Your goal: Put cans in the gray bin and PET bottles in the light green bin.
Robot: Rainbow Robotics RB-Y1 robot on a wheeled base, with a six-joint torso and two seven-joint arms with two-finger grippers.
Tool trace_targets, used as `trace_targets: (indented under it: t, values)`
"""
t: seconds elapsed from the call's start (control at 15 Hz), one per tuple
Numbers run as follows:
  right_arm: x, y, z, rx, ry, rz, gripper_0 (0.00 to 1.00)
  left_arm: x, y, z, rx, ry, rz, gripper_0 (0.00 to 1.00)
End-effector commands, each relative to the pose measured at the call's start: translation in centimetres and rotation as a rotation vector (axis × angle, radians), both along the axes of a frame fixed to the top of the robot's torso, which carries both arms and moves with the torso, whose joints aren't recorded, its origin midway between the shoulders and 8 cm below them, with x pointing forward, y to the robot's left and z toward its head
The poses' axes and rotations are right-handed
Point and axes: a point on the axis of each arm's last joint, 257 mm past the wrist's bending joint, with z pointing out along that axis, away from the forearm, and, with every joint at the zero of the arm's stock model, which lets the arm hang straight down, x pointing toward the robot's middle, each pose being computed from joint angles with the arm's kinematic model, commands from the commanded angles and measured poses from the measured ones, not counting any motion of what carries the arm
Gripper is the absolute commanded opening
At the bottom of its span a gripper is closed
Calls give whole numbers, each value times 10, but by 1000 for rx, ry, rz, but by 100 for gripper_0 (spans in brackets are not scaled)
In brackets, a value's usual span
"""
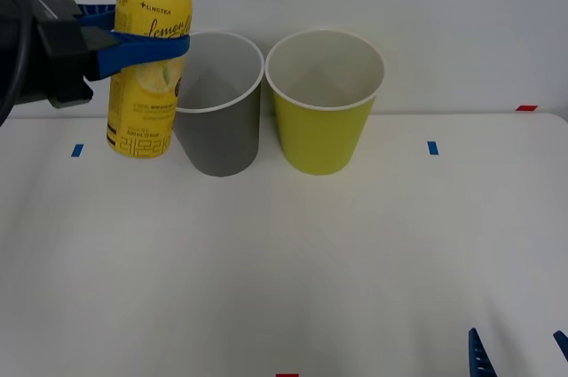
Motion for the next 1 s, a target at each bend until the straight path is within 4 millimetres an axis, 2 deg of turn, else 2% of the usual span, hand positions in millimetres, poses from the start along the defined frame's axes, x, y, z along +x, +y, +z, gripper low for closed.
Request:
trace_targets:
  t: [0.07,0.27,0.4,0.87,1.0]
  values:
    - [0,0,0,0,0,0,98,19,-13,26,-78,-4,-32,0]
    - [0,0,0,0,0,0,98,46,-34,44,-106,-9,-37,0]
    - [0,0,0,0,0,0,98,63,-57,52,-104,-10,-40,0]
    - [0,0,0,0,0,0,98,109,-127,43,-180,-15,-69,0]
    - [0,0,0,0,0,0,98,123,-138,47,-187,-37,-67,0]
